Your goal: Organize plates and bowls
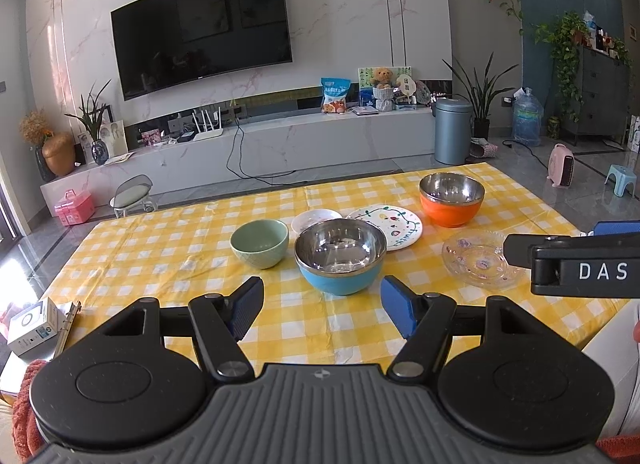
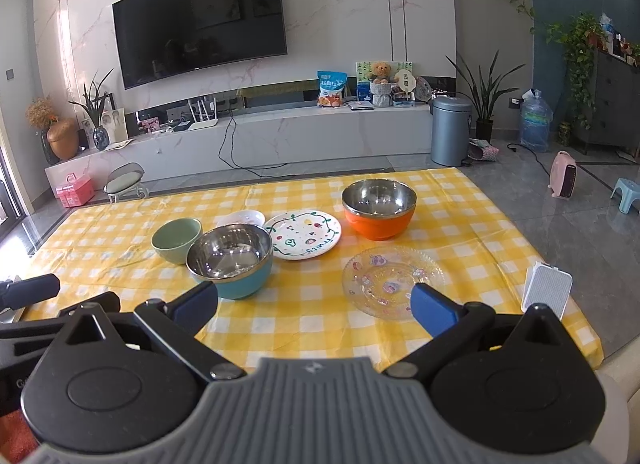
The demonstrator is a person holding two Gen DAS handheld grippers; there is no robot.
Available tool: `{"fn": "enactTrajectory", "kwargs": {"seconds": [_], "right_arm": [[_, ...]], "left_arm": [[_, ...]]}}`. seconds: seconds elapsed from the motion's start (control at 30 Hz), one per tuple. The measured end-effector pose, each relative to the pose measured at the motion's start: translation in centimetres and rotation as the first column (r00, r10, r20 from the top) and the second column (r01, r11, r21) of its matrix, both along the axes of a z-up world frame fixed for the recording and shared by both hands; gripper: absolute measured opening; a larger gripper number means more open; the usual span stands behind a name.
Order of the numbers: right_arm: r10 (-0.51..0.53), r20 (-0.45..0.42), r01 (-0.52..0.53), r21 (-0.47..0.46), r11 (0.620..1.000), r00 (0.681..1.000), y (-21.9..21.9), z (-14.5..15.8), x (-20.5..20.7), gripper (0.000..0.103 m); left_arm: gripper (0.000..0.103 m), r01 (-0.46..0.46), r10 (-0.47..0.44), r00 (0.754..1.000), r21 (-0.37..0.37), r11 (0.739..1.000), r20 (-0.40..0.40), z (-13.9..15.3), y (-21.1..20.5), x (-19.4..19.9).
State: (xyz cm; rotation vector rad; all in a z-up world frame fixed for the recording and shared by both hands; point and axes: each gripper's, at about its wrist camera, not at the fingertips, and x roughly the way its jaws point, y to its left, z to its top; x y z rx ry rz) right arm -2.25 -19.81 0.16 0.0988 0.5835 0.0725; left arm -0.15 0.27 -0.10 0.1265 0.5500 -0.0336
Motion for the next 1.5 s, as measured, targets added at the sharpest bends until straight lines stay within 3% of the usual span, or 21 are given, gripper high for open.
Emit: {"fn": "enactTrajectory", "kwargs": {"seconds": [1.5], "right_arm": [[-0.007,-0.01,0.007,0.0,1.0,1.0,-0.2,0.05,-0.33,0.101]], "left_arm": [[0.079,0.021,-0.021,1.0,0.01,1.0,-0.005,-0.45,-0.81,-0.25]]}}
